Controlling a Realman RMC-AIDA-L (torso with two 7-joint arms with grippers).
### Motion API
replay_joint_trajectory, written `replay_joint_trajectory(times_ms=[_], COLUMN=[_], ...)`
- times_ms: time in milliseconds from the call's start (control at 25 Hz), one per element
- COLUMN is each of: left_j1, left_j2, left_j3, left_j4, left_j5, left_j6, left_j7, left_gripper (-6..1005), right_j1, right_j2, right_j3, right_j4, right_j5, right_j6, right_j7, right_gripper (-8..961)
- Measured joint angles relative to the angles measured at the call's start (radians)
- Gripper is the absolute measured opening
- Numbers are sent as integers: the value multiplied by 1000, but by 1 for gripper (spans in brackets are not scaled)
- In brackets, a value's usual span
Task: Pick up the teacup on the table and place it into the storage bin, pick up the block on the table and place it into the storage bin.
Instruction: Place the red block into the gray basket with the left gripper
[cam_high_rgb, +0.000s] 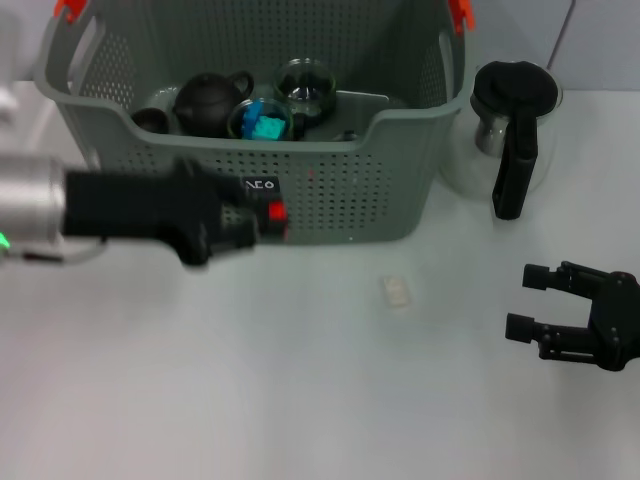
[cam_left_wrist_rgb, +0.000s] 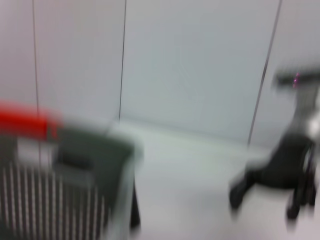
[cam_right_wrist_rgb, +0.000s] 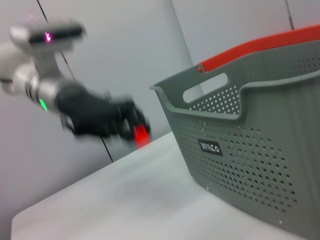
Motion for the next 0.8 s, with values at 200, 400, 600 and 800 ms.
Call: replay_joint_trajectory(times_ms=[200, 400, 600, 800], left_j1=[-123, -222, -265, -280], left_j2=[46, 57, 49, 34], left_j3=[-134, -76, 103, 179], left_j4=[-27, 37, 141, 147], left_j5=[-99, -61, 92, 241], left_j6=[29, -283, -674, -746], left_j7=[-123, -197, -319, -508], left_gripper=[272, 285, 299, 312], right_j1=[5, 12, 13, 12], right_j2=[3, 9, 11, 11], right_j3=[0, 0, 0, 4], right_j4=[1, 1, 1, 0], right_j5=[-3, -24, -27, -28], right_j6=[0, -2, -2, -4], right_j7=[-6, -3, -4, -5], right_gripper=[911, 910, 910, 910])
